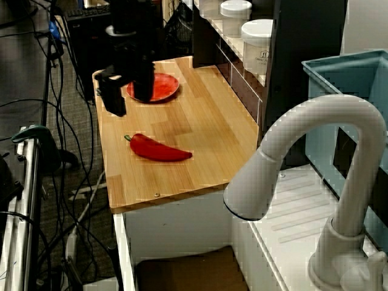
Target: Put the object on the plate
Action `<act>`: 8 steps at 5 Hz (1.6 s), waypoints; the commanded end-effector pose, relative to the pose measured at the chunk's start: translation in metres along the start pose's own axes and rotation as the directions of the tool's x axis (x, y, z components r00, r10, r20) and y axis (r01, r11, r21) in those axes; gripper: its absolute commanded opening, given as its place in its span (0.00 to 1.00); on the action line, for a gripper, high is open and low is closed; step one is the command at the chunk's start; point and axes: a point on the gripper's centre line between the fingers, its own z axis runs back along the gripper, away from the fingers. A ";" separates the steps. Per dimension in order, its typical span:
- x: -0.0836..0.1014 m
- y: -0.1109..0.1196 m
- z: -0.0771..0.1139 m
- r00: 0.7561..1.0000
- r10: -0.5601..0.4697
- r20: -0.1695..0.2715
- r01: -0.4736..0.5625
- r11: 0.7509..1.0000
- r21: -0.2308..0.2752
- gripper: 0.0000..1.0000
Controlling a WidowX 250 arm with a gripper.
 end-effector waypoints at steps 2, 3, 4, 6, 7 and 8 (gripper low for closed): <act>0.021 0.004 -0.029 0.961 0.276 0.011 -0.276 0.960 0.036 1.00; 0.021 0.015 -0.032 0.952 0.307 0.014 -0.307 0.950 0.051 1.00; 0.020 0.019 -0.038 0.950 0.313 0.012 -0.313 0.948 0.058 1.00; 0.020 0.020 -0.049 0.947 0.322 -0.002 -0.321 0.945 0.070 1.00; 0.020 0.023 -0.056 0.945 0.326 -0.001 -0.325 0.943 0.072 1.00; 0.019 0.021 -0.064 0.945 0.327 -0.012 -0.325 0.943 0.078 1.00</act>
